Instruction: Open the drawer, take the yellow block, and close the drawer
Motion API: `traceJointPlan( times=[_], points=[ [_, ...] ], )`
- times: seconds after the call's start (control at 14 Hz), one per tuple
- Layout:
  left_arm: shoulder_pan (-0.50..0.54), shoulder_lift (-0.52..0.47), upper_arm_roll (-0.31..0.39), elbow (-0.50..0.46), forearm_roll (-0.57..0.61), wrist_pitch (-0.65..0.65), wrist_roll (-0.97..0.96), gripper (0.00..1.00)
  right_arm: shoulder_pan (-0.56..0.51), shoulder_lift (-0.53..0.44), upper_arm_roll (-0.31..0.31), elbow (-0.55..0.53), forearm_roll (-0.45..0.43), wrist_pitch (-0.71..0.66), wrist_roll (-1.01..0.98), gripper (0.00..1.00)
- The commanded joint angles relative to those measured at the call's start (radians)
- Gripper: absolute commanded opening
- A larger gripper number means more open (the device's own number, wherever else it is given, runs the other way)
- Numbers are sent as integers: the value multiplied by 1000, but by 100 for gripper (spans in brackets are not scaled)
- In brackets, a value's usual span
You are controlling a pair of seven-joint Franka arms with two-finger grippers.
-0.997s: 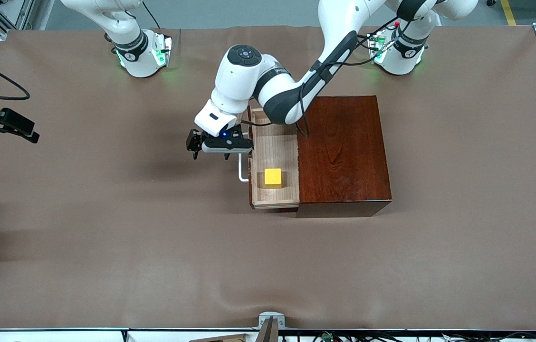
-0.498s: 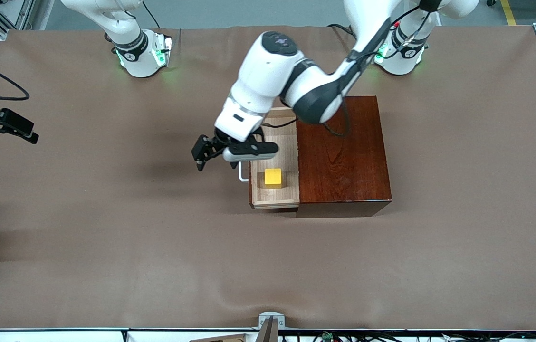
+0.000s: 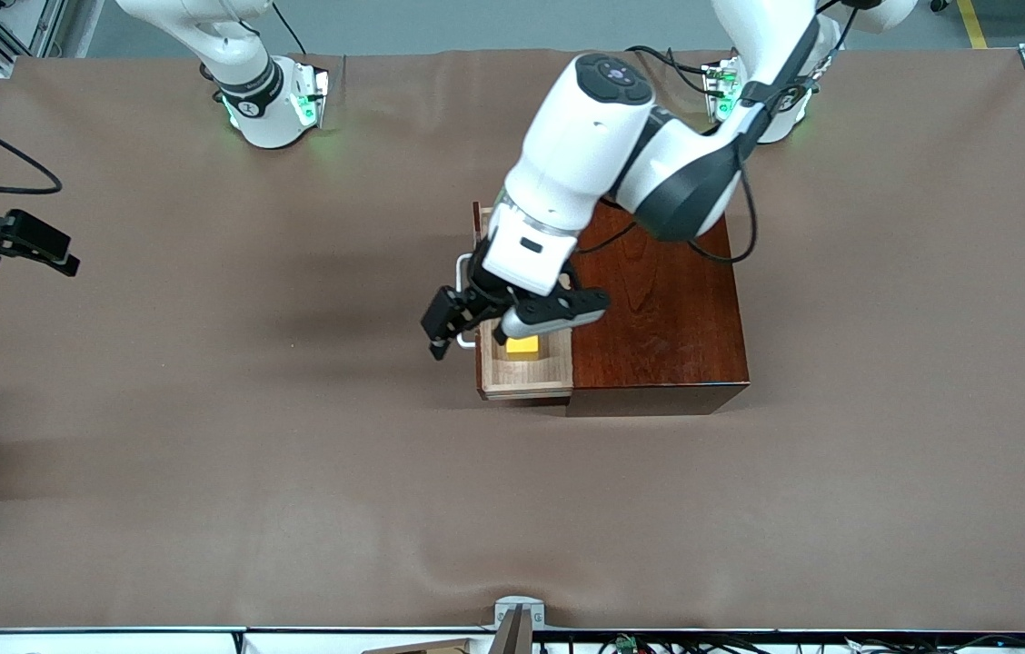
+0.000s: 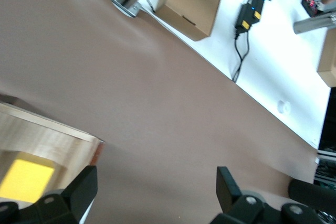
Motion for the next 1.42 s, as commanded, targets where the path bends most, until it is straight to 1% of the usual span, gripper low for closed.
traceJointPlan(
  times=[0.0, 0.28, 0.43, 0.64, 0.85, 1.0, 1.14, 1.35],
  points=[
    [37, -47, -6, -36, -20, -59, 3, 100, 45, 26, 1, 5, 11, 13, 34, 100],
    [90, -71, -14, -45, -20, -123, 35, 100, 90, 55, 1, 2, 11, 48, 159, 100],
    [95, -83, -14, -51, -22, -174, 87, 100, 126, 78, 1, 2, 8, 71, 229, 100],
    [135, -96, -15, -51, -22, -269, 188, 100, 166, 113, 1, 3, 1, 111, 341, 100],
    [179, -116, -15, -60, -27, -352, 288, 100, 185, 142, 1, 3, -1, 142, 376, 100],
    [208, -140, -15, -97, -31, -379, 352, 100, 195, 162, 1, 2, 1, 157, 401, 100],
    [234, -166, -15, -132, -31, -401, 421, 100, 220, 173, 1, 0, 1, 168, 535, 100],
    [273, -174, -15, -145, -31, -454, 484, 100, 270, 197, 1, 2, 13, 174, 722, 100]
  ],
)
